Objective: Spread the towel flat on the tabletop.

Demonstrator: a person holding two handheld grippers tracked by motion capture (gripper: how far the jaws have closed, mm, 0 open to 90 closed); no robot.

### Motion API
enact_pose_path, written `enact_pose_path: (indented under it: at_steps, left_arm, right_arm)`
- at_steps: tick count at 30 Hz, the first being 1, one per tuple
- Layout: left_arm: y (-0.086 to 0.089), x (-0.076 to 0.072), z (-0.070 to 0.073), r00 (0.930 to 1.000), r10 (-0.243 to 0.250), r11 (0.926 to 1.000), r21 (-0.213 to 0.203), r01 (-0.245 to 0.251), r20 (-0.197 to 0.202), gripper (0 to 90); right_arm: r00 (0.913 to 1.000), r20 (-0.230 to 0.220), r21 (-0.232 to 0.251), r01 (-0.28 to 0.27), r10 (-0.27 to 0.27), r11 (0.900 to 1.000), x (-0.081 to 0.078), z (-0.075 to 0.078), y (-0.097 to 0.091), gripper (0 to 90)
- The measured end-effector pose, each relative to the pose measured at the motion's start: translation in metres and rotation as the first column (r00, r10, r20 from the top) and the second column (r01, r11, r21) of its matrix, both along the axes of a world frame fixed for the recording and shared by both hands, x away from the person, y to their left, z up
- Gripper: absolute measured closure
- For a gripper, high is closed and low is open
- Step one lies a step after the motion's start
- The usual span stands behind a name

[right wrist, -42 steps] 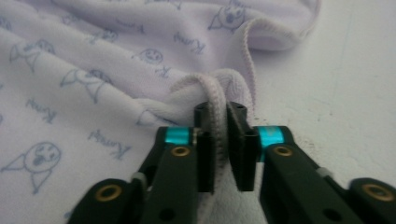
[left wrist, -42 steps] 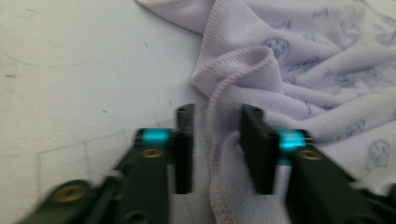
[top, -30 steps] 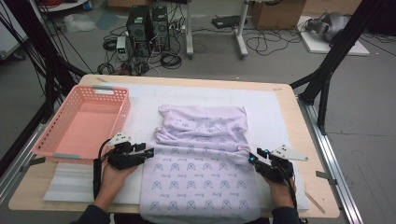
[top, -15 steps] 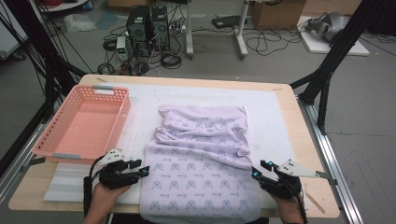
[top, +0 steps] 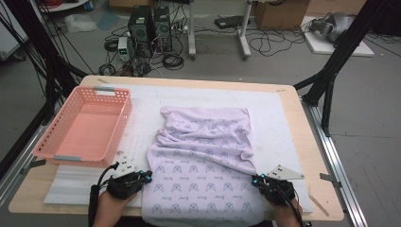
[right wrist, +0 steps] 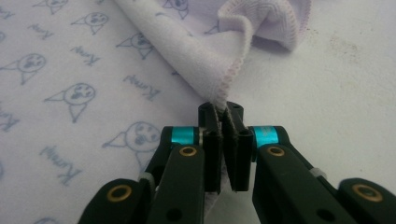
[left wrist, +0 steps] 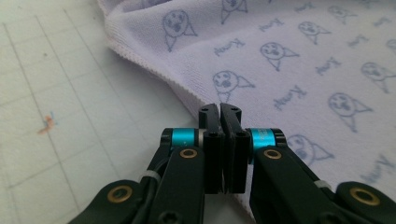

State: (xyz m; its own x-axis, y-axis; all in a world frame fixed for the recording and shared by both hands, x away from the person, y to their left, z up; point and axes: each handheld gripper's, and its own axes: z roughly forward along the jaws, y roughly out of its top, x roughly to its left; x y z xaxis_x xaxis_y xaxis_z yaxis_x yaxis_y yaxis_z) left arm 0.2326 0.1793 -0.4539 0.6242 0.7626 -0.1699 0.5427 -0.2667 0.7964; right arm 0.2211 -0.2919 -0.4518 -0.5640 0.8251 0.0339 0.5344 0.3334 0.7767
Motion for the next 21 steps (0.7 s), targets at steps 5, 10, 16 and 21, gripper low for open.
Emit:
enact_pose_path:
  at_steps: [5, 10, 16, 21]
  left_arm:
    - [0.013, -0.006, 0.003, 0.9986, -0.039, 0.9987, -0.035, 0.038, -0.035, 87.9]
    - [0.022, -0.016, 0.008, 0.9975, -0.062, 0.9963, -0.062, 0.06, -0.035, 87.9]
    - [0.042, -0.03, 0.015, 0.9963, -0.081, 0.9929, -0.09, 0.078, -0.029, 87.9]
    - [0.047, -0.044, 0.015, 0.9876, -0.148, 0.986, -0.084, 0.144, -0.051, 87.8]
  right_arm:
    - [0.9988, -0.02, 0.022, -0.045, 0.046, 0.9987, -0.008, 0.002, -0.005, 87.6]
    - [0.9964, 0.0, 0.027, -0.085, 0.085, 0.9961, -0.019, 0.006, -0.007, 87.6]
    - [0.9921, 0.031, 0.035, -0.123, 0.122, 0.9919, -0.035, 0.014, -0.014, 88.1]
    - [0.9866, 0.031, 0.057, -0.162, 0.16, 0.9851, -0.049, 0.018, -0.02, 88.0]
